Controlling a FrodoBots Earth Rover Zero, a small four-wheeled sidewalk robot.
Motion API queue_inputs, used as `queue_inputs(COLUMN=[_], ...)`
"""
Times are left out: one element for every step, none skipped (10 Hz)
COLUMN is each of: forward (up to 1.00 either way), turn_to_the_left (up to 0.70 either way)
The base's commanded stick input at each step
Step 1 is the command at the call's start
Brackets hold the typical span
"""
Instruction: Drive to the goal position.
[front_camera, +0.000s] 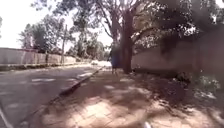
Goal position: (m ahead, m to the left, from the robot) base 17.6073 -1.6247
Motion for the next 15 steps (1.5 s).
queue_inputs(forward=[0.50,0.50,0.50,0.50,0.50,0.50,0.50,0.50,0.50,0.50,0.50,0.50,0.50,0.50,0.50], turn_to_the_left=[0.00,0.00,0.00,0.00,0.00,0.00,0.00,0.00,0.00,0.00,0.00,0.00,0.00,0.00,0.00])
